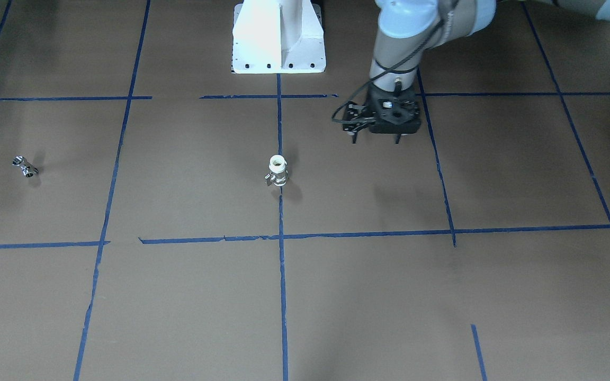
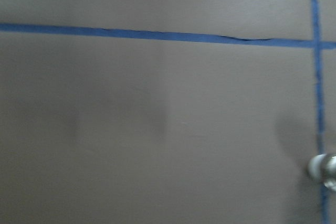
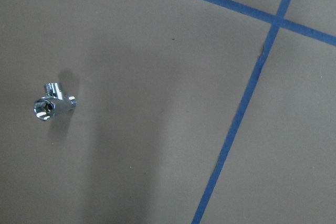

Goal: Assemble PPR valve and pipe with both arms
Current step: 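Set the pipe piece upright, open the left gripper and withdraw it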

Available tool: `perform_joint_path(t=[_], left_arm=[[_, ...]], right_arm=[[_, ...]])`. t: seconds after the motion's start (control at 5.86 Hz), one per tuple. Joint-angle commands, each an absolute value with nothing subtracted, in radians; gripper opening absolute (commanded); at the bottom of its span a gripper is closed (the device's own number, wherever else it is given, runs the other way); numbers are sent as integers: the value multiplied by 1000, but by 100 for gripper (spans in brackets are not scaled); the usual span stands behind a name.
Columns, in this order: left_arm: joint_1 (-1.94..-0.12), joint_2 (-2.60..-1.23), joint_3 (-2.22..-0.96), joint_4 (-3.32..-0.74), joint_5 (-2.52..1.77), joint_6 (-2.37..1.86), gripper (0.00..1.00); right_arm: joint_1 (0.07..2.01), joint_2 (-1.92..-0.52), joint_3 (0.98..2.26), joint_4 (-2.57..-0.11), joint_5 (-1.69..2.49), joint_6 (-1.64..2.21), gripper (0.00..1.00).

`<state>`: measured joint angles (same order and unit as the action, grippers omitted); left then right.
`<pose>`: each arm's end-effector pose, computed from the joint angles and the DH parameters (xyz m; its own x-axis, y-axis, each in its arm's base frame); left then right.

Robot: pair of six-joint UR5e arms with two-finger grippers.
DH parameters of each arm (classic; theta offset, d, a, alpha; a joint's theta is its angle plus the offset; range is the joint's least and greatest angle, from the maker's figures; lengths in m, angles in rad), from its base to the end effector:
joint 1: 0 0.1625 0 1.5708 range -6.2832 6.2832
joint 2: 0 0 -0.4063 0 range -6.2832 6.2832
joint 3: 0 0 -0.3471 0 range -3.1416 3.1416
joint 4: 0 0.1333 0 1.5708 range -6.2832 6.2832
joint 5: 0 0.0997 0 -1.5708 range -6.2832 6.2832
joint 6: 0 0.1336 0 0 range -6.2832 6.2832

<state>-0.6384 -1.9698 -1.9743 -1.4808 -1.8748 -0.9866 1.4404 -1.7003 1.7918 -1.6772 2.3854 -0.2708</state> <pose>0.3924 -0.4073 0.3186 0.7338 0.1108 -0.6702 0.0080 0.9851 0.1716 -0.0151 -0.3929 0.6268 0.6221 -0.3408 0.7049 0.3076 0.9343 0.1802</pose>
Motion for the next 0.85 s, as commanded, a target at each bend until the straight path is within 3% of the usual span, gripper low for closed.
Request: perform_joint_path(t=[0.0,0.34,0.68], left_arm=[[-836,-1715,-2051,-1488,-2041,-641,100],[-1102,-1513,-2039,-1497,-2181,-298,100],[-1375,-1380,-1902,-1552,-2326,-60,100]], right_arm=[[1417,-1677,1795,-1677,2385,-267,100],[1407,-1632,1805,-1677,2385,-265,100],[1343,-1570,1825,-1677,2381,-136,100]])
